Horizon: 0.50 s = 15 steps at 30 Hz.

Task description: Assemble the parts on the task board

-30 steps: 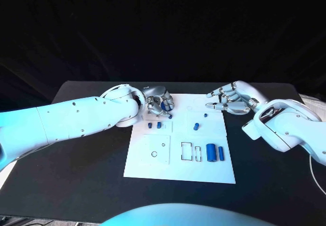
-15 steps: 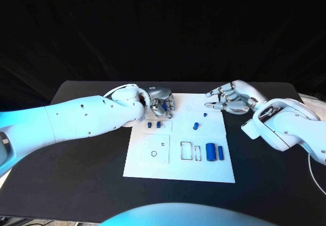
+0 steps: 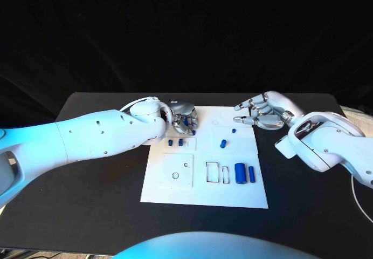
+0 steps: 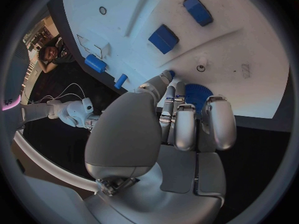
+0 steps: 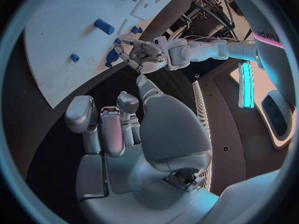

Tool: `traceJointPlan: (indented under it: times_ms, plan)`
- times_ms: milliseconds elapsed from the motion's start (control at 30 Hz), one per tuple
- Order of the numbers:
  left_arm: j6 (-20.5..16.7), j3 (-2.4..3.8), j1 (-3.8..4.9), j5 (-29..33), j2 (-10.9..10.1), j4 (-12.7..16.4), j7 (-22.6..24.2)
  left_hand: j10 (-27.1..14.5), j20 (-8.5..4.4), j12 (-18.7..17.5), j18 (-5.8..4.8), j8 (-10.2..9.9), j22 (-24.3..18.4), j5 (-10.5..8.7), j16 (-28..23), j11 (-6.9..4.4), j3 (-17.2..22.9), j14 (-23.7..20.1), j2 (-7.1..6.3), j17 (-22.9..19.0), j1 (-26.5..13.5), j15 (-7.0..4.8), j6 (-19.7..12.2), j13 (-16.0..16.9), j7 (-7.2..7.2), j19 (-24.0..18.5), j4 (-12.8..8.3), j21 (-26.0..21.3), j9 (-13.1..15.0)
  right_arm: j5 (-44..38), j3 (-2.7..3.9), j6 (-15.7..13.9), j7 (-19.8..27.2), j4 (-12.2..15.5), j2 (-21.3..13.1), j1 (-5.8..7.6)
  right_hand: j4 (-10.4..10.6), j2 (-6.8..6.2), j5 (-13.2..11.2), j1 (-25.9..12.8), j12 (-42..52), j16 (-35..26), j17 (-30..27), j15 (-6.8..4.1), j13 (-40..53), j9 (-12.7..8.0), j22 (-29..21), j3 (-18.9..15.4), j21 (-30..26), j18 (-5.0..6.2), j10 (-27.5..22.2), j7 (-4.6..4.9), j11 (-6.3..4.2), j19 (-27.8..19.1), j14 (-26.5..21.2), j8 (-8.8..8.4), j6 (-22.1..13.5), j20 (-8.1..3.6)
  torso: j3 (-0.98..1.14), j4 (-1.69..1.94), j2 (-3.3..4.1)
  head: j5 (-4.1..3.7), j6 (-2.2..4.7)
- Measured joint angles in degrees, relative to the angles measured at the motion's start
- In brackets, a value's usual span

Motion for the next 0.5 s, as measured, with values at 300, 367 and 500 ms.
traceJointPlan:
  times_ms: [300, 367, 500]
  plan:
    - [0.75, 0.0, -0.13, -0.3, 0.35, -0.32, -0.23, 0.29, 0.0, -0.31, 0.01, 0.0, -0.01, 0.0, 0.0, -0.09, 0.32, 0.0, 0.23, -0.13, -0.23, 0.0, 0.29, -0.08, 0.11, 0.0, 0.0, 0.28, -0.06, 0.0, 0.0, 0.0, 0.0, 0.07, -0.01, 0.0, 0.0, 0.0, 0.0, 0.0, 0.0, 0.0, 0.03, 0.0, 0.0, -0.01, 0.0, 0.0, 0.0, 0.0, 0.0, 0.0, 0.0, 0.0, 0.0, 0.0, 0.0, 0.0, 0.01, 0.06, -0.04, -0.09, -0.13]
    - [0.79, 0.0, -0.14, -0.33, 0.39, -0.35, -0.24, 0.43, 0.0, -0.31, 0.02, 0.0, -0.01, 0.0, 0.0, 0.04, 0.47, 0.0, 0.23, -0.15, -0.23, 0.0, 0.5, -0.08, -0.1, 0.0, -0.15, 0.5, -0.06, 0.0, 0.0, 0.0, 0.0, 0.08, -0.01, 0.0, 0.0, 0.0, 0.0, 0.0, 0.0, 0.0, 0.05, 0.0, 0.0, -0.01, 0.0, 0.0, 0.0, 0.0, 0.0, 0.0, 0.0, 0.0, 0.0, 0.0, 0.0, 0.0, 0.01, 0.07, -0.04, -0.07, -0.15]
    - [0.86, 0.0, -0.16, -0.38, 0.55, -0.42, -0.24, 0.7, 0.0, -0.31, 0.03, 0.0, -0.01, 0.0, 0.0, -0.08, 0.79, 0.0, 0.23, -0.19, -0.23, 0.0, 0.71, -0.13, 0.11, 0.0, -0.15, 0.72, -0.12, 0.0, 0.0, 0.01, 0.0, 0.08, -0.01, 0.0, 0.0, 0.0, 0.0, 0.0, 0.0, 0.0, 0.05, 0.0, 0.0, -0.01, 0.0, 0.0, 0.0, 0.0, 0.0, 0.0, 0.0, 0.0, 0.0, 0.0, 0.0, 0.0, 0.01, 0.07, -0.05, -0.05, -0.17]
